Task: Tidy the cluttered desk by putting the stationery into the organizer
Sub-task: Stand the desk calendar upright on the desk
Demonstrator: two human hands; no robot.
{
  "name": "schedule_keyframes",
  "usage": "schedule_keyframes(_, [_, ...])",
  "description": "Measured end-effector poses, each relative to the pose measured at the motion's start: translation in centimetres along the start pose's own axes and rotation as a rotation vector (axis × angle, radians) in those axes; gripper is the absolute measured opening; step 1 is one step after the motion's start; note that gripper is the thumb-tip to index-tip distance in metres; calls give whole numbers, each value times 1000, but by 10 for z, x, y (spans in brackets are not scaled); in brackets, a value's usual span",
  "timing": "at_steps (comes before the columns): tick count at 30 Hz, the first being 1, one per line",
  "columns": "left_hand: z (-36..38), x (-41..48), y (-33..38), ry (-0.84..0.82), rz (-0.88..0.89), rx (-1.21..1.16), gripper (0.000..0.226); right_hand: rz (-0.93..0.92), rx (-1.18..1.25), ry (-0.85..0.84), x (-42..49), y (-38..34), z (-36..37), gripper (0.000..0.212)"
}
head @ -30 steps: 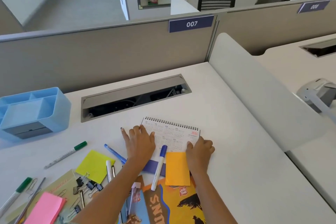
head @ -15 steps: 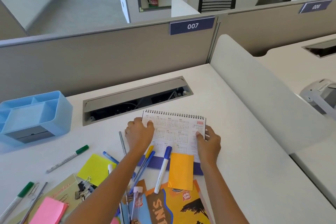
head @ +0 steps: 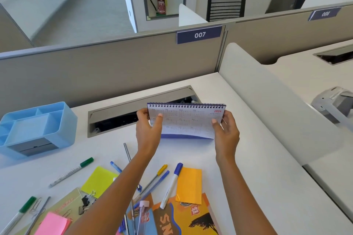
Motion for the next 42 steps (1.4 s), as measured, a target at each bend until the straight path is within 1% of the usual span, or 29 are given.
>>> schedule_keyframes(2, [2, -1, -1, -32, 9, -37, 29, 8, 37, -48, 5, 1, 2, 29])
schedule_keyframes(5, [6, -2, -3, -85, 26, -55, 36, 60, 52, -68, 9, 8, 2, 42])
schedule_keyframes(8, [9, 0, -7, -114, 14, -39, 45, 94, -22, -75, 11, 15, 2, 50])
schedule_keyframes(12, [8, 4, -16, -144, -10, -20, 45, 72, -113, -125, 15, 22, 3, 53])
schedule_keyframes(15, [8, 9, -22, -191, -30, -21, 58, 76, -165, -153, 21, 29, 3, 50])
schedule_keyframes(17, [9, 13, -25, -231, -55, -9, 61, 90, -207, -186, 24, 34, 5, 53])
schedule_keyframes(21, [10, 18, -28, -282, -47, 25, 63, 90, -256, -236, 26, 40, 10, 62])
schedule_keyframes(28, [13, 22, -29, -321, -51, 16, 67, 101, -235, -271, 25, 45, 14, 66])
schedule_keyframes(36, [19, 15, -28, -401, -29, -4, 77, 19, -445, -317, 17, 49, 8, 77])
schedule_keyframes(39, [17, 12, -30, -391, -14, 13, 80, 23, -437, -318, 9, 51, 9, 85])
schedule_keyframes(42, [15, 11, -34, -377, -5, 36, 78, 2, -440, -295, 7, 50, 10, 88])
Point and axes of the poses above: each hand's wrist, its own x-axis towards the middle knuckle, its own z-axis out of the palm, y = z × x, the point moved 7 cm from there along x, towards the middle knuckle, and after that the axes turned 2 degrees about -x, right-handed, at the moved point
